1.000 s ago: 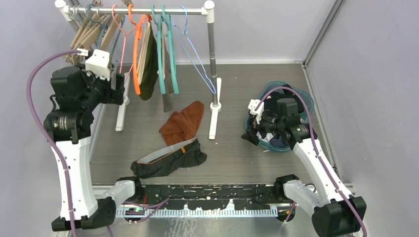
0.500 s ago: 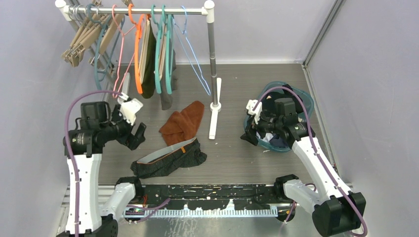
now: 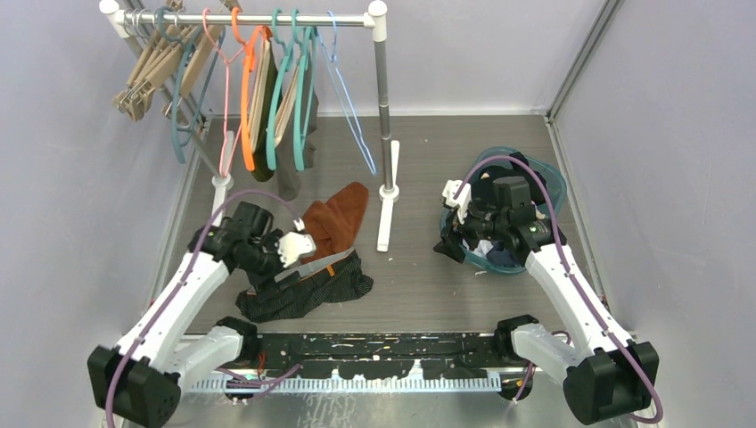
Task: Remove the underwear clipped to the hanger
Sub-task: Pick up the underwear from the center of the board.
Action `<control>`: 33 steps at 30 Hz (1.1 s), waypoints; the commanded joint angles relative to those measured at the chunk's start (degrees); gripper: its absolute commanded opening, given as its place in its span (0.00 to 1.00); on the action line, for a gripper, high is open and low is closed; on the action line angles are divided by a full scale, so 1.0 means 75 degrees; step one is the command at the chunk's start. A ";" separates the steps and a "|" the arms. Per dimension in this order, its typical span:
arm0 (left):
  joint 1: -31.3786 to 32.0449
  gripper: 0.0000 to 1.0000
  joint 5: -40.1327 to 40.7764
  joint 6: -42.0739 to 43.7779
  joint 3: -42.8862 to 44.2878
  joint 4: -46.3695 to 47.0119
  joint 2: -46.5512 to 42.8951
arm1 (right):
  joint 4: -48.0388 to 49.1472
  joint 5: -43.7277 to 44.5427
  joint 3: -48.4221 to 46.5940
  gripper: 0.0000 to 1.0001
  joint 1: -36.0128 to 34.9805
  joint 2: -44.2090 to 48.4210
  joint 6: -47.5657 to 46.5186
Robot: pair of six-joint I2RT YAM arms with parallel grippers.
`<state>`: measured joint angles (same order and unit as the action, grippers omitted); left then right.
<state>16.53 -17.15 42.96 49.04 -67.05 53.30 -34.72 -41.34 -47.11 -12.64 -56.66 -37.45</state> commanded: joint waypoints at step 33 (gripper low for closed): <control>0.1252 0.24 0.1098 -0.0351 -0.1751 0.2879 0.1839 | 0.0340 0.0158 0.0000 0.84 -0.0027 -0.0088 -0.0062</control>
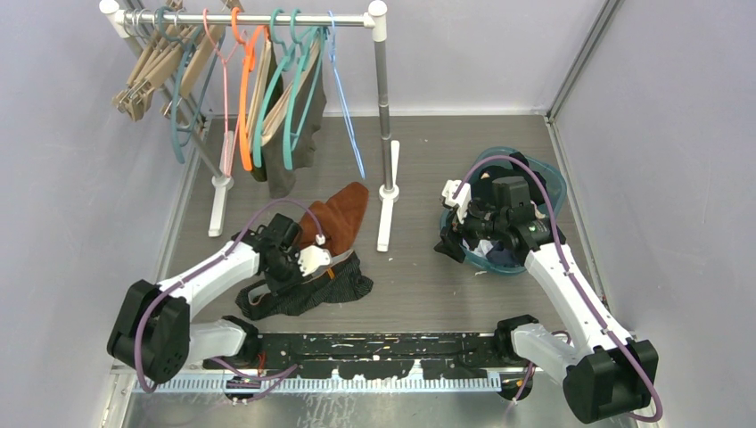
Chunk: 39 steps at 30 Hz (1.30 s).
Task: Remove the underwear clipped to the hanger
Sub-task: Pick up the underwear from the center of the board.
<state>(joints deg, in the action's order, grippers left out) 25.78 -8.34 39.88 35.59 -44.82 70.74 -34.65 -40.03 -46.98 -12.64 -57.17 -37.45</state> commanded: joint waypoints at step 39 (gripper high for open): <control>0.0337 0.00 -0.5565 -0.4730 0.5057 0.1346 -0.0822 | 0.4107 -0.3003 -0.1825 0.84 -0.3323 -0.1620 0.3759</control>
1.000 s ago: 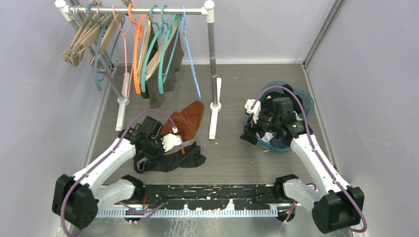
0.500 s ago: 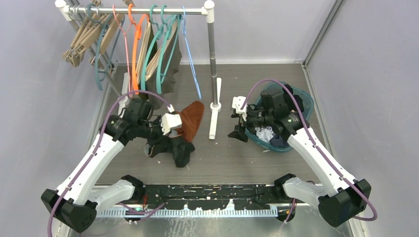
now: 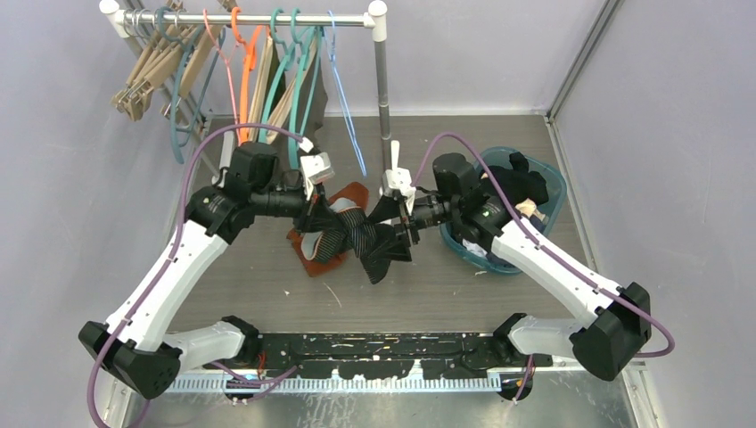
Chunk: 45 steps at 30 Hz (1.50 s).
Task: Remove the underwear clipped to the hanger
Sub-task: Pick up the underwear from the center of the board, then place the underwear in the bin.
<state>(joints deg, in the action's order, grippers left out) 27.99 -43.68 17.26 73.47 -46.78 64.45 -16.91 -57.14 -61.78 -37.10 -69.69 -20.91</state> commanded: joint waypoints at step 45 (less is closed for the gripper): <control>-0.2269 0.98 0.0336 -0.0924 0.1107 -0.0160 -0.2249 | -0.1688 0.7641 0.0042 0.01 0.3779 0.2317 -0.0456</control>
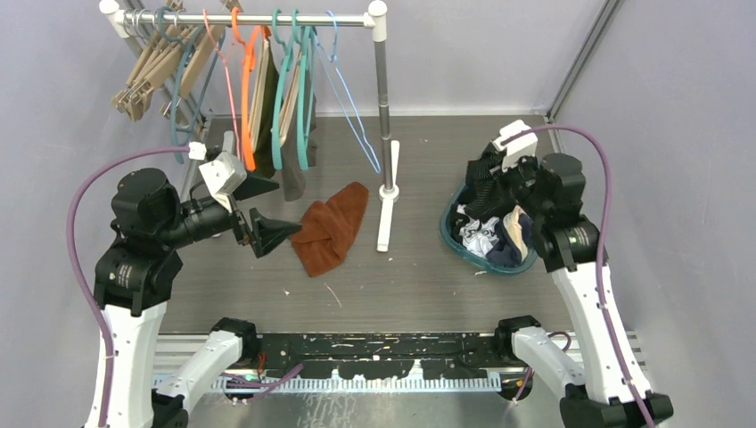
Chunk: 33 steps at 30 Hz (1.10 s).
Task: Remove the underwear clipped to the hanger
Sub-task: Place the underwear in the bin.
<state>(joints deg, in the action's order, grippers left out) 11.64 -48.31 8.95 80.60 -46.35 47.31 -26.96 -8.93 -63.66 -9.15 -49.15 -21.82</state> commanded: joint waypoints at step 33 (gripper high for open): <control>-0.0580 0.98 0.1666 0.0623 0.0794 -0.1020 -0.0243 | -0.1339 -0.0361 0.1926 0.45 0.0242 -0.3182 -0.0780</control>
<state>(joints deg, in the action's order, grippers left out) 7.73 -36.62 12.19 85.30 -54.30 45.84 -34.28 -8.43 -46.63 -7.49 -76.31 -27.59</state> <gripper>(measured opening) 0.981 0.357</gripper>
